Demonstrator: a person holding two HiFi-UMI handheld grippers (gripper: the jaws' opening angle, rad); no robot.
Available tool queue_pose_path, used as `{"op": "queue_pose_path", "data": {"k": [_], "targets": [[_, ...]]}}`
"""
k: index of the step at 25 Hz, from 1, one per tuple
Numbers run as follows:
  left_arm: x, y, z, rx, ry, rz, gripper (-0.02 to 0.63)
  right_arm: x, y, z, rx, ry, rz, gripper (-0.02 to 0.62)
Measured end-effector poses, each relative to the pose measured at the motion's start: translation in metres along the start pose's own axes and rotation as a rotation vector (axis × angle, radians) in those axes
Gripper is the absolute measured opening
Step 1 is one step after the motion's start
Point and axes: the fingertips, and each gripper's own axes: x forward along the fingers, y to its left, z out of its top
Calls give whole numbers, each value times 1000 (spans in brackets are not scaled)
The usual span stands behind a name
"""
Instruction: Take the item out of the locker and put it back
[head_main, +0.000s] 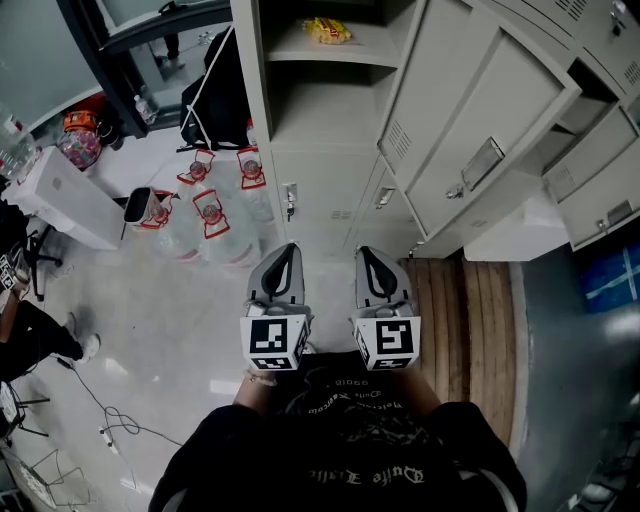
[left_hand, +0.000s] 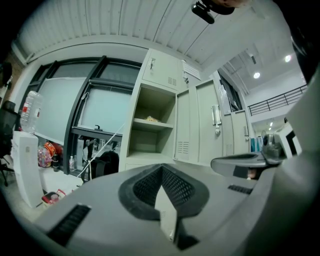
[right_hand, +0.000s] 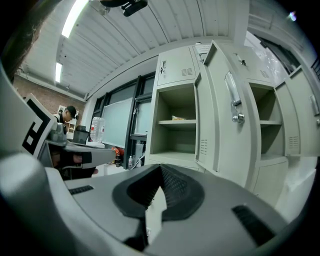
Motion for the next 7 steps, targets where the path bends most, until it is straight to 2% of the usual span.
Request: {"op": "queue_pose_path", "data": {"k": [7], "targets": [[2,-2,1,6,2,-11,6,2,2,3,10,-18,17,3]]}}
